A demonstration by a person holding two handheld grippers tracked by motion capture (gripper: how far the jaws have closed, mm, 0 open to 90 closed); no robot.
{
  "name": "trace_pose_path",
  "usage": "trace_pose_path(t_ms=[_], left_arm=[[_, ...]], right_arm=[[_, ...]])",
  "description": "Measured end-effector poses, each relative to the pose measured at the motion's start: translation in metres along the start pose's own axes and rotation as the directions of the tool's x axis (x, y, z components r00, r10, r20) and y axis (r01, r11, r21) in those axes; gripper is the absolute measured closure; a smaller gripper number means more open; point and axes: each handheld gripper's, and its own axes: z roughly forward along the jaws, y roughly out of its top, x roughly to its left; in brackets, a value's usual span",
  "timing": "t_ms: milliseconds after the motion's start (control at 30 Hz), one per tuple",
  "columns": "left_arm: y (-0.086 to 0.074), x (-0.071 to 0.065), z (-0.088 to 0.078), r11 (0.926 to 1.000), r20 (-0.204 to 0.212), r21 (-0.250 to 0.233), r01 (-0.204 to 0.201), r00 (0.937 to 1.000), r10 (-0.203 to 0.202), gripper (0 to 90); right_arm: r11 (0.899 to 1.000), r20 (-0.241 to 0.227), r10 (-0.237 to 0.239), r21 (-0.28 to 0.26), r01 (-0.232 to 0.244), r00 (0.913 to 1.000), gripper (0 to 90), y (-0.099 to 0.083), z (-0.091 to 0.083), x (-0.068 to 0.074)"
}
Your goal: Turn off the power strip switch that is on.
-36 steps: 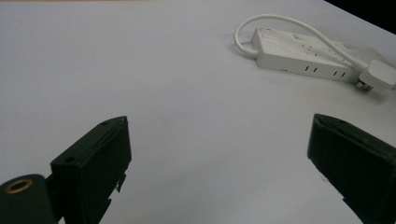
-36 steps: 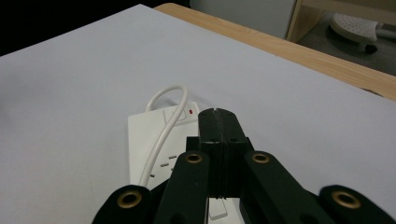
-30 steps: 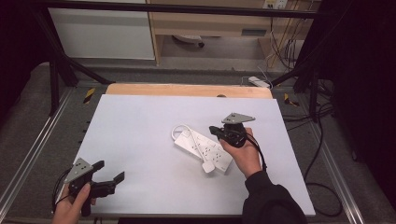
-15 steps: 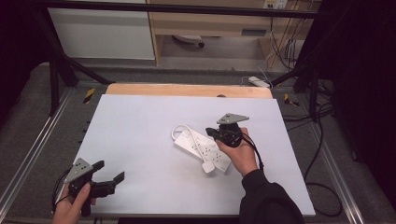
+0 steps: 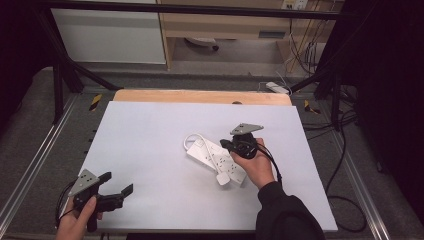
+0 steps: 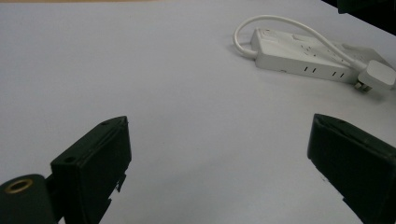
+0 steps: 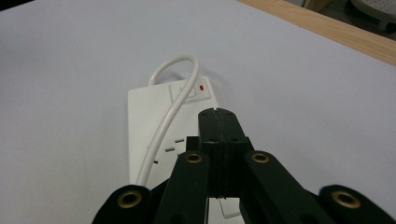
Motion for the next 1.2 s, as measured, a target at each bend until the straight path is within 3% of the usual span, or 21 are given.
trace_pose_path(t_ms=[600, 1200], left_arm=[[0.0, 0.0, 0.0, 1.0, 0.0, -0.002, -0.002, 1.0, 0.002, 6.4], [0.0, 0.0, 0.0, 1.0, 0.0, 0.0, -0.002, 1.0, 0.002, 6.4]], right_arm=[[0.998, 0.018, -0.001, 0.057, 0.0, 0.9998, 90.0, -0.008, 0.007, -0.003], [0.998, 0.036, 0.024, 0.061, -0.026, 0.999, 90.0, -0.023, 0.012, -0.009]])
